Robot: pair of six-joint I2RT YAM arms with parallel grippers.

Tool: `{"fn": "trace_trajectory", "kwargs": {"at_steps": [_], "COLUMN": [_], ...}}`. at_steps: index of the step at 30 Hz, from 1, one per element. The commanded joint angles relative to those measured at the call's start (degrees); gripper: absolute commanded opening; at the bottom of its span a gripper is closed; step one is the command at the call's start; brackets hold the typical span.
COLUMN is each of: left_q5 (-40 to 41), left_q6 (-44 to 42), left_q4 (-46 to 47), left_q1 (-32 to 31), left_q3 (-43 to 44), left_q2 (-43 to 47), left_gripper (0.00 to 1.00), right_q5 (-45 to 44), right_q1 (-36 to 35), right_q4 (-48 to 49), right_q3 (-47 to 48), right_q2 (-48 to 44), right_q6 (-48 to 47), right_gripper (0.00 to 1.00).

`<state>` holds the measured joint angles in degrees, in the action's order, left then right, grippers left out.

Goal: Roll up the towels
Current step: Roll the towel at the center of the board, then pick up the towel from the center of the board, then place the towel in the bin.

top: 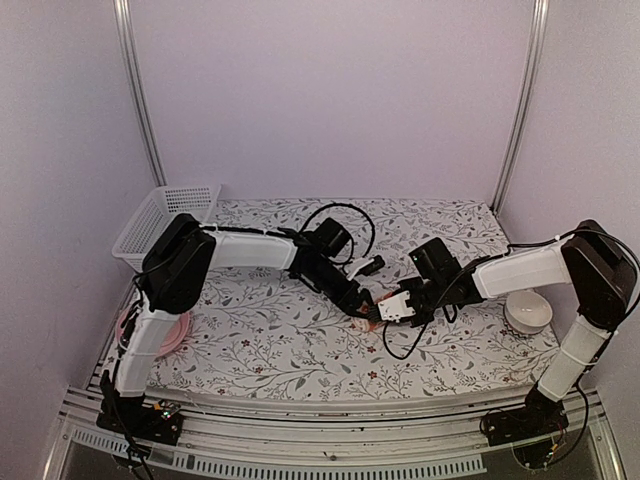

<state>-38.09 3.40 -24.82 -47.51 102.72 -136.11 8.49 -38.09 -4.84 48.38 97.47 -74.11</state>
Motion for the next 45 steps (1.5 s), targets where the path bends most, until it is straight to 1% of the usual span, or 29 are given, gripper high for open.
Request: {"fn": "trace_trajectory", "kwargs": {"at_steps": [1,3,5,7,8,9,11,13,14,16,18,19,23,26,30,32,38,40,42,45], "left_q5": [1.6,2.0,2.0,1.8,1.9,1.6,1.0,1.0,1.2,0.5,-0.3,-0.5,-1.1,0.4,4.9,7.4,15.6,16.1,16.4,21.4], "left_q6": [-2.9,-3.4,-3.5,-3.6,-3.7,-3.6,-3.6,-3.3,-3.0,-1.9,0.1,0.9,3.7,4.5,4.7,4.6,1.2,0.4,-1.5,-4.8], "left_q4": [-5.3,-5.5,-5.6,-5.4,-5.2,-5.0,-4.1,-2.5,-1.5,2.0,6.9,8.9,14.4,15.9,13.8,11.9,4.3,1.8,-1.3,-6.0], "left_q1": [-1.5,-1.7,-1.8,-1.8,-1.8,-1.8,-1.9,-1.9,-1.8,-1.3,0.3,1.1,4.8,7.3,12.2,15.9,28.8,34.4,40.1,45.4], "left_q3": [1.5,1.5,1.6,1.7,1.6,1.5,0.9,-0.2,-1.2,-5.4,-10.4,-12.9,-20.9,-25.4,-29.1,-30.9,-34.3,-34.4,-33.3,-31.0], "left_q2": [-1.8,-1.9,-1.8,-1.6,-1.4,-1.3,-0.7,0.1,1.0,3.7,7.6,9.7,17.2,24.7,34.3,39.4,53.9,57.1,58.5,58.1], "left_gripper": [0.73,0.67,0.53,0.38,0.27,0.23,0.00,0.00,0.00,0.00,0.00,0.00,0.00,0.00,0.00,0.00,0.00,0.00,0.00,0.00], "right_q5": [-1.0,-1.0,-1.2,-1.4,-1.6,-1.6,-1.7,-1.7,-1.7,-1.3,0.2,1.0,3.3,5.1,8.3,10.3,11.8,12.3,12.7,13.7], "right_q1": [-0.1,-0.1,-0.1,-0.1,-0.1,-0.1,-0.1,-0.1,0.0,0.2,0.6,0.7,0.7,0.7,0.6,0.6,-0.1,-1.0,-1.6,-2.4], "right_q4": [-3.5,-3.6,-3.7,-3.8,-3.8,-3.9,-4.0,-4.8,-5.4,-7.5,-11.7,-14.2,-23.0,-25.7,-26.3,-25.9,-24.8,-24.7,-24.8,-24.8], "right_q3": [0.4,0.6,0.9,1.2,1.3,1.5,1.8,2.5,3.0,4.6,7.7,9.8,18.5,21.9,22.7,21.8,19.5,19.0,18.8,18.2], "right_q2": [1.4,1.5,1.6,1.8,1.8,1.8,1.5,0.6,-0.4,-2.9,-6.6,-7.9,-12.5,-15.8,-18.6,-19.6,-20.2,-20.3,-20.4,-20.5], "right_q6": [0.9,1.0,1.1,1.4,1.6,1.7,2.1,2.9,3.3,4.4,6.1,7.8,15.2,20.9,25.8,26.5,28.1,28.8,29.4,29.7], "right_gripper": [0.24,0.25,0.25,0.25,0.25,0.25,0.28,0.34,0.40,0.59,0.74,0.78,1.00,0.99,0.99,0.99,0.99,0.99,0.99,0.99]}}
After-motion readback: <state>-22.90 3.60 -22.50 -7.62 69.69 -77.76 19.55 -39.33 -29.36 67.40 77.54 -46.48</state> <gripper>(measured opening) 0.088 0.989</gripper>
